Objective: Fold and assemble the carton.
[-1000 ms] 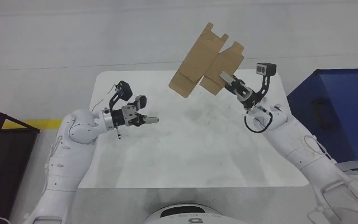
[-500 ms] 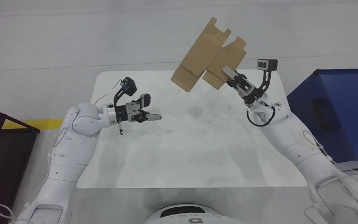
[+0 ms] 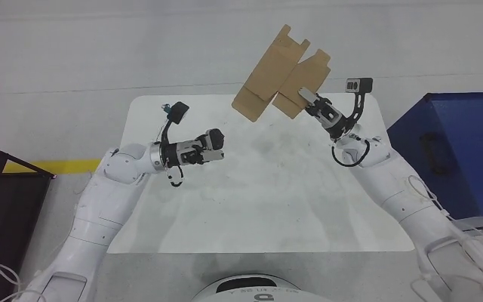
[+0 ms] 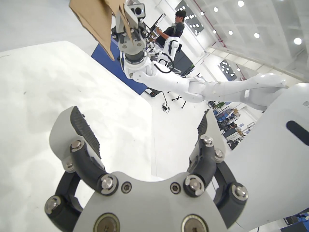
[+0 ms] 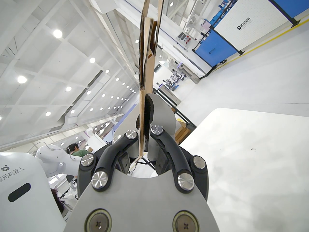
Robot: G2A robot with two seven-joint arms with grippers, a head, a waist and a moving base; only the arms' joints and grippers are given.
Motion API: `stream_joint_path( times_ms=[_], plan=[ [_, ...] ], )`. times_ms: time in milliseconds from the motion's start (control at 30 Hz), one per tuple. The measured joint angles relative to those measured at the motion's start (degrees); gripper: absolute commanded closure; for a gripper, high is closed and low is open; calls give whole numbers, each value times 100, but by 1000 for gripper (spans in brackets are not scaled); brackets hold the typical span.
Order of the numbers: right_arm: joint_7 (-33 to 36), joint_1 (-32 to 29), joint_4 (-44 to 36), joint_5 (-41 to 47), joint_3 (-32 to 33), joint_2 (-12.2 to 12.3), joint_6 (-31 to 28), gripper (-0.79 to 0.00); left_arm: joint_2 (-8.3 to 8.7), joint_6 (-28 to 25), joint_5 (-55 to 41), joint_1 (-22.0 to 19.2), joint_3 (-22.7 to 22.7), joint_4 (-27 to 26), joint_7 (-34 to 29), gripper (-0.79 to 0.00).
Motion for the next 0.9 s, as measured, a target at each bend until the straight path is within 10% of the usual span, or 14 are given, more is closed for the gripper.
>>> stream_joint_path(
  times_ms=[100, 233, 267, 333, 900],
  plan=[
    [0, 0, 0, -1, 0, 0, 1, 0, 0, 3, 134, 0, 1, 0, -10, -391],
    [0, 0, 0, -1, 0, 0, 1, 0, 0, 3, 134, 0, 0, 0, -10, -360],
    [0, 0, 0, -1, 0, 0, 1, 0, 0, 3, 134, 0, 0, 0, -10, -372],
    [0, 0, 0, -1, 0, 0, 1, 0, 0, 3, 133, 0, 0, 0, -10, -754],
    [257, -90, -121, -523, -206, -32, 824, 0, 45, 361, -982, 143, 82, -24, -403, -785]
  ],
)
